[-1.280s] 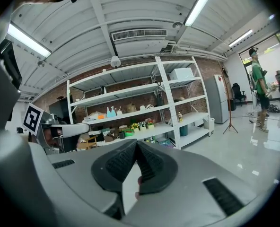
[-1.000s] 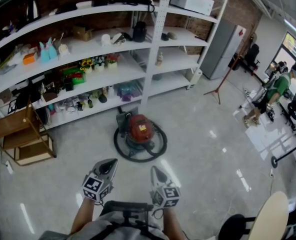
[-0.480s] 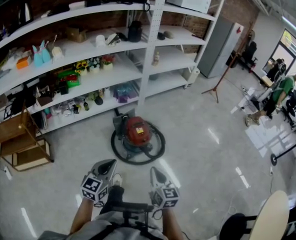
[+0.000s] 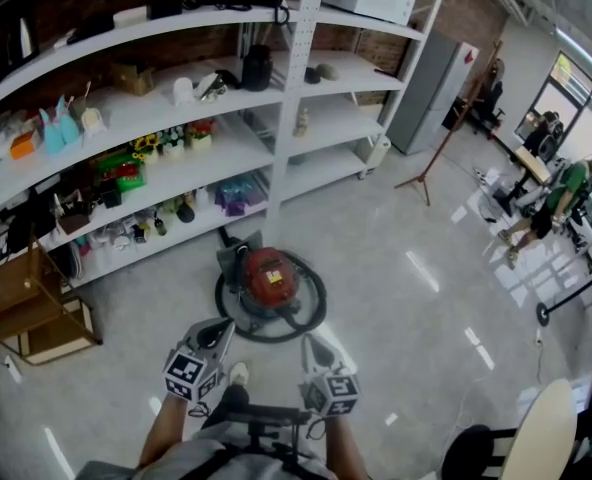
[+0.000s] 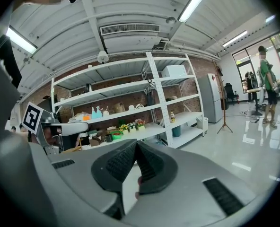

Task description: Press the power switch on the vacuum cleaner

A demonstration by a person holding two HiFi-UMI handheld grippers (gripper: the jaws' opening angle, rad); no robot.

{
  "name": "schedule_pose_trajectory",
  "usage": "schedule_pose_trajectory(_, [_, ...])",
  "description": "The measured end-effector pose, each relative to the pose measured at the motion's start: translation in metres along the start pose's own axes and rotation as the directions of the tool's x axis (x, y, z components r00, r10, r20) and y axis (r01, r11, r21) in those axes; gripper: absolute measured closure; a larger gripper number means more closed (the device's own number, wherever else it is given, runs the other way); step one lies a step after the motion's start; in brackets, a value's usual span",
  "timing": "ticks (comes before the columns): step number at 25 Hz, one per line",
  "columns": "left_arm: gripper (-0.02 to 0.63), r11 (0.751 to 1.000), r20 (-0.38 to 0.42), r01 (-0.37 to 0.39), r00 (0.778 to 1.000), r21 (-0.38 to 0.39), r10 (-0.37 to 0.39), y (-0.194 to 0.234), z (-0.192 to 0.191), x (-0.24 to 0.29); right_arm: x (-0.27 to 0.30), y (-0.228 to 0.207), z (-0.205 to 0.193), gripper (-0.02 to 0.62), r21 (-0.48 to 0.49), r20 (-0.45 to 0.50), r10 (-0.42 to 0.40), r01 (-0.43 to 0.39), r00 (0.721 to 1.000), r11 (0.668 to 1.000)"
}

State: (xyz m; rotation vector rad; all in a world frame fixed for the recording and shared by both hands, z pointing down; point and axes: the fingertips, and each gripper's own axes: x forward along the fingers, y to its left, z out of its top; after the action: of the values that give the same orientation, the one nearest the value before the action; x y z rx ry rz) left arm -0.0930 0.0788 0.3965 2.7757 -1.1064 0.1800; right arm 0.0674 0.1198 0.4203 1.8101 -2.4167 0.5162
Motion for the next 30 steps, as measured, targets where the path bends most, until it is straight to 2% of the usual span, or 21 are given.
schedule_pose_trajectory(17, [0.600,0.992,-0.051,0.127,0.991,0.027,-0.125,0.099,0.023,0.114,0.118,-0.043,0.041,0.583,0.043,-0.029,-0.137,0.138,0.990,0.989])
schedule_pose_trajectory(25, [0.600,0.983,-0.047,0.177,0.984,0.045,-0.175,0.123,0.031,0.152,0.150,-0.057,0.053,0.583,0.048,-0.016,-0.179,0.180,0.984,0.983])
schedule_pose_trajectory(30, [0.600,0.984,-0.048,0.180,0.983,0.019,-0.178,0.135,0.031,0.170,0.167,-0.066,0.059,0.583,0.033,-0.030,-0.190,0.191,0.981,0.981])
